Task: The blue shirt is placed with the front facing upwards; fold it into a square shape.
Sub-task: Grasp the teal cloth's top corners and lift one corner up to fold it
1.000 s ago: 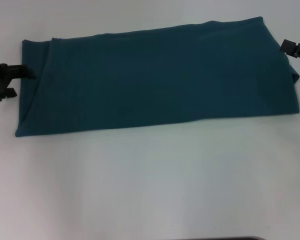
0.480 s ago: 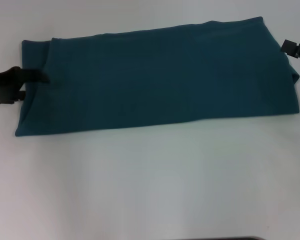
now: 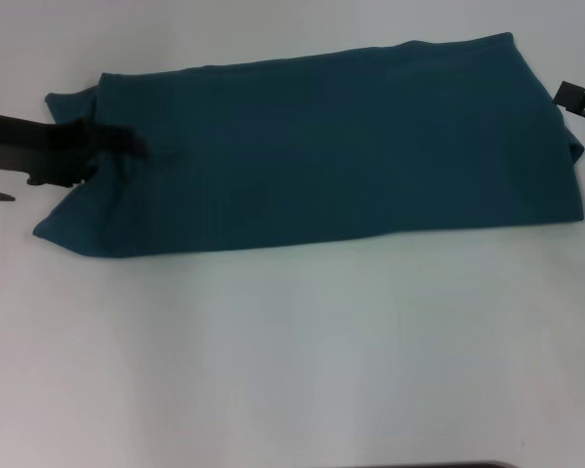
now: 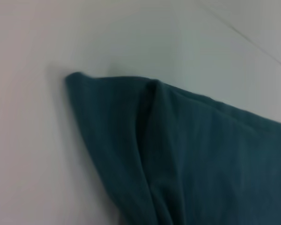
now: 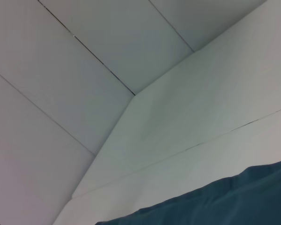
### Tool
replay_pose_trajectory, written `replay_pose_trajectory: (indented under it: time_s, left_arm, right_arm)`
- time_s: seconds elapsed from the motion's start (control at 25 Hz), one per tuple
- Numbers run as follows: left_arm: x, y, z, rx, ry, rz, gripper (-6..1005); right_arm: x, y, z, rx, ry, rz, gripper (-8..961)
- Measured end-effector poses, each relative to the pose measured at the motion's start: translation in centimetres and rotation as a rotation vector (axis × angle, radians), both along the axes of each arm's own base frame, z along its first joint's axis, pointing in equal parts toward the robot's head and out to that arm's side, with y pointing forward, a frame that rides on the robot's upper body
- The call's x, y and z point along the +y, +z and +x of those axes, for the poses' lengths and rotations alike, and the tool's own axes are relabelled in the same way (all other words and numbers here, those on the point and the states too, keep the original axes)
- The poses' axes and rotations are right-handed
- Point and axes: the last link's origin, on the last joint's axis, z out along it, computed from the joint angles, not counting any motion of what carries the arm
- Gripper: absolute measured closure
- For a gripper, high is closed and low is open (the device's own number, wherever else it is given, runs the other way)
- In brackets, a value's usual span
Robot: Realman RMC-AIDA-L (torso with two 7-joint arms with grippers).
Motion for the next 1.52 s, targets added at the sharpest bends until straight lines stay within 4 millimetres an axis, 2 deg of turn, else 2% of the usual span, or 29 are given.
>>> replay_pose_trajectory:
  time_s: [0.28, 0.52, 0.64, 0.84, 1.04, 1.24, 1.52]
  left_arm:
    - [1.1, -1.4, 1.5, 0.182, -0.026, -0.086, 337]
    - [1.4, -1.3, 2.2, 0.189, -0.046, -0.072, 358]
    - [1.3, -1.1, 2.3, 0.195, -0.051, -0.065, 594]
    - [1.2, -1.1, 2.2, 0.209, -0.051, -0.075, 793]
    - [1.4, -0.7, 2.8, 0.214, -0.073, -0.060, 944]
    - [1.0, 0.1, 2.8, 0.218, -0.079, -0.061, 944]
    - [0.8, 2.7, 0.9, 0.280, -0.023, -0.024, 944]
  right_arm:
    - [-0.3, 0.1, 0.3, 0.002, -0.010, 0.007, 353]
    - [-0.5, 0.4, 0.5, 0.012, -0.021, 0.021, 355]
    - [-0.5, 0.4, 0.5, 0.015, -0.024, 0.024, 356]
    - [-0.5, 0.3, 0.5, 0.017, -0.025, 0.022, 358]
    - [-0.5, 0.3, 0.5, 0.018, -0.025, 0.022, 360]
    - [-0.5, 0.3, 0.5, 0.017, -0.026, 0.022, 362]
    - [-0.5, 0.2, 0.5, 0.021, -0.027, 0.022, 365]
